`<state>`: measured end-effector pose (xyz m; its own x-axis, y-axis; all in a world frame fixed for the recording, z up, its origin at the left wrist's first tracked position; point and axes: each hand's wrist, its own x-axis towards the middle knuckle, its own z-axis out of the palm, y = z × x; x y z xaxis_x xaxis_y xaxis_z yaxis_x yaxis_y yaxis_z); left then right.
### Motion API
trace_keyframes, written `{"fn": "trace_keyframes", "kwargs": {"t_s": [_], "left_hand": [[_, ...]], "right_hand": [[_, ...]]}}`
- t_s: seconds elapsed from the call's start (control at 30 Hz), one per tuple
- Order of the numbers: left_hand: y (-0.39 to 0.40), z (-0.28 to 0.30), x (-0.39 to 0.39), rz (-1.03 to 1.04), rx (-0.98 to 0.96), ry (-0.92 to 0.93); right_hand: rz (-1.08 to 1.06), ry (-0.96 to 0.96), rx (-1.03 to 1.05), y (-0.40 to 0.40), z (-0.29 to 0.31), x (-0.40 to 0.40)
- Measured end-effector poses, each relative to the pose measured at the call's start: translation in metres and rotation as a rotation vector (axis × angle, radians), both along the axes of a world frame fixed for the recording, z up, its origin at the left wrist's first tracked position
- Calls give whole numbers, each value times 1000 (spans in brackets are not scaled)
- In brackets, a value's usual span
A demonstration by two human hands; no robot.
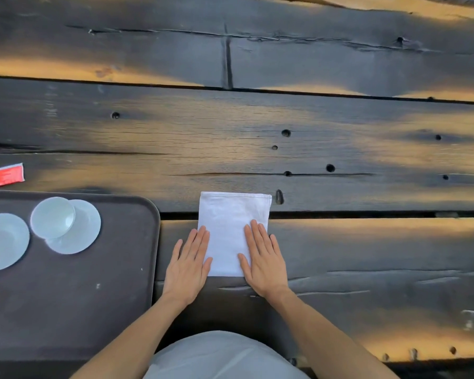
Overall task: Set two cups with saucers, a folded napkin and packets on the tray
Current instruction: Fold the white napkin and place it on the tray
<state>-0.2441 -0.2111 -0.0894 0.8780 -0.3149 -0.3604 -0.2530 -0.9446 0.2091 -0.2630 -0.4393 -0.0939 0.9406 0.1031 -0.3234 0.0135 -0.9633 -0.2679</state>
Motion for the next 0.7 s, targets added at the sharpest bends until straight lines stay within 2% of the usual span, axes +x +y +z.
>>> {"fn": "trace_keyframes", "kwargs": {"t_s": [0.2, 0.37, 0.43, 0.6, 0.7], "left_hand": [[-7, 17, 0, 18, 1, 48], [-5, 26, -19, -92, -136, 43], [-6, 30, -30, -160, -125, 15], [-21, 40, -34, -147, 31, -13], [-31, 48, -25, -169, 5, -18]], "right_hand": [[-43, 42, 26, -11, 10, -14], [-155, 32, 159, -16, 27, -43], [-119, 47, 156, -18, 34, -55], [-102, 99, 114, -25, 46, -47], [-85, 95, 108, -28, 52, -42]]}}
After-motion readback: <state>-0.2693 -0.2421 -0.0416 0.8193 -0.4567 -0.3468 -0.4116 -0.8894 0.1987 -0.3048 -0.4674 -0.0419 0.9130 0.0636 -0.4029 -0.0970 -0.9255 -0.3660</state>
